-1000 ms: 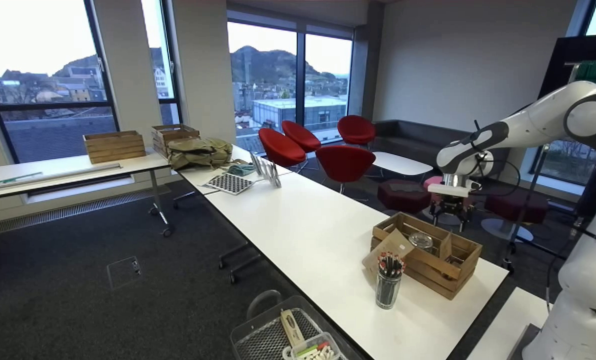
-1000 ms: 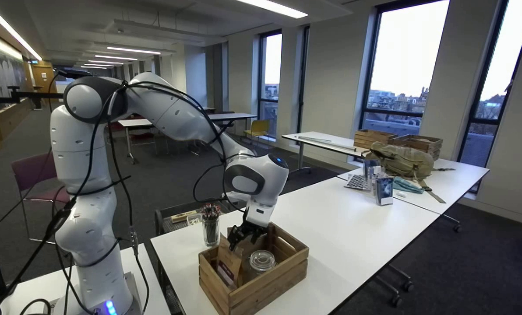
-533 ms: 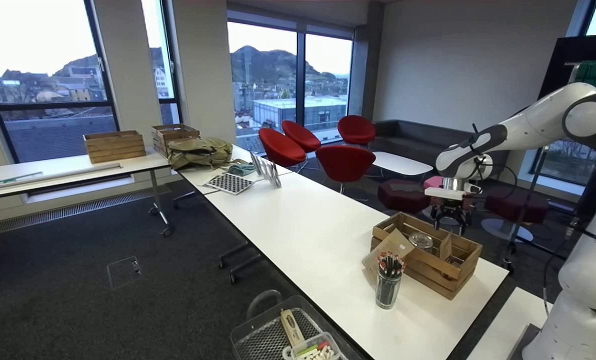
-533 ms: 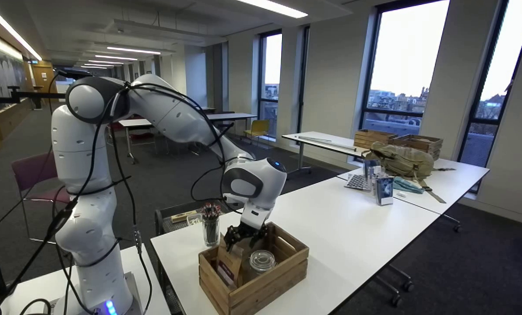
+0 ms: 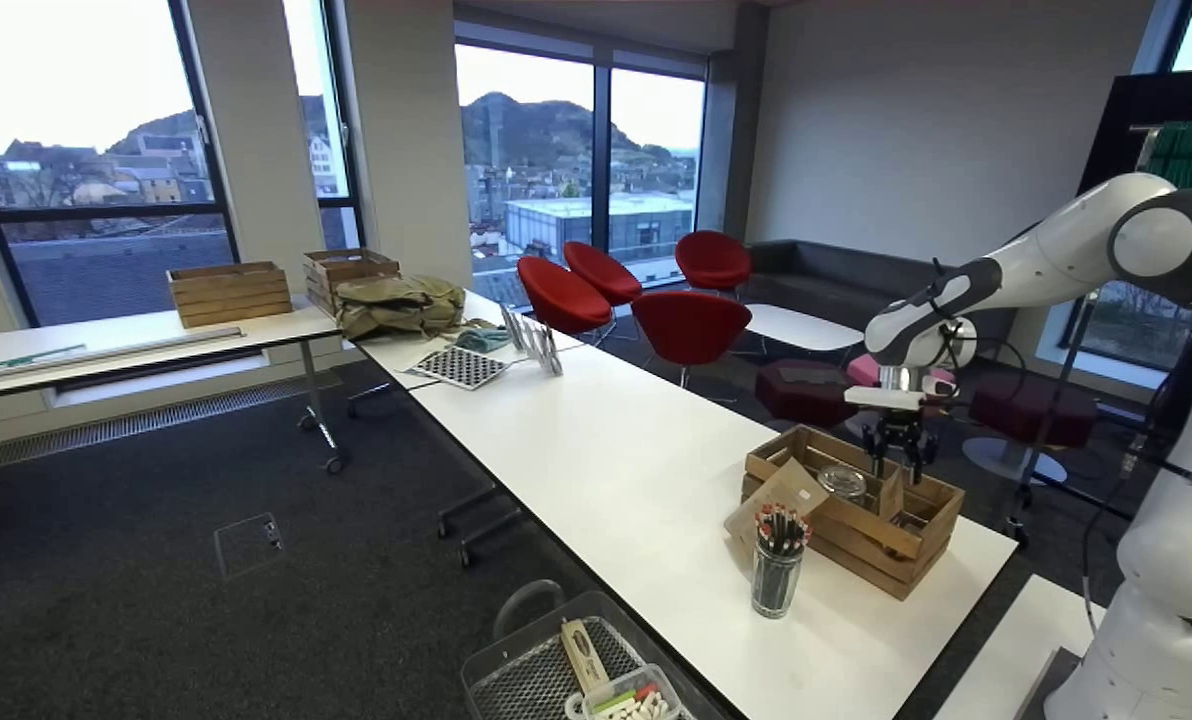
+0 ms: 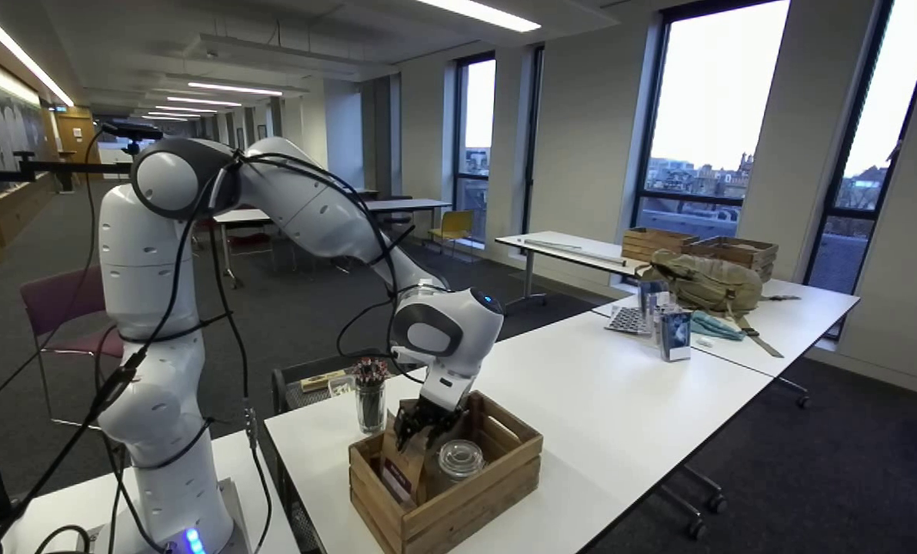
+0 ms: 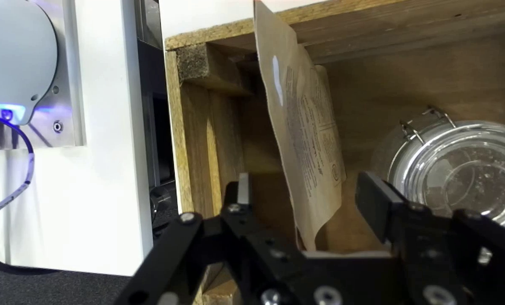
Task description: Remove the brown bags from the box then put them back inside
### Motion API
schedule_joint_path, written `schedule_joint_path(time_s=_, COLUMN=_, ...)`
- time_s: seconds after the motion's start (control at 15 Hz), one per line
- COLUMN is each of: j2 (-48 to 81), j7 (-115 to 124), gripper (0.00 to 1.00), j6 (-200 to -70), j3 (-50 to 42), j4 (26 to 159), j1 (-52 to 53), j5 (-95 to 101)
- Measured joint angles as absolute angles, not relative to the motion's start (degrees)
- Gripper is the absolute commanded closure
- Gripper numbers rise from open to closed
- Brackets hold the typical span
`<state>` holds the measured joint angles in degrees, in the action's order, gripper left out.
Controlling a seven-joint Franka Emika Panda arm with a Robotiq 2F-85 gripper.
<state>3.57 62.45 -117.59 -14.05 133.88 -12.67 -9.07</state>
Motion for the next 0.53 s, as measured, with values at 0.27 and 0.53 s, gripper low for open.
schedule_joint_path(time_s=0.27, j2=4.18, j7=62.45, gripper=0.93, j6=-117.58, j3=-13.79, j4=133.88, j1=-12.59, j5=-8.88)
schedule_joint_path(time_s=0.53, j2=-0.08, j7=62.44, gripper=1.00, j6=-117.22, j3=-13.48, j4=133.98, j1=-12.21, j5=-4.66)
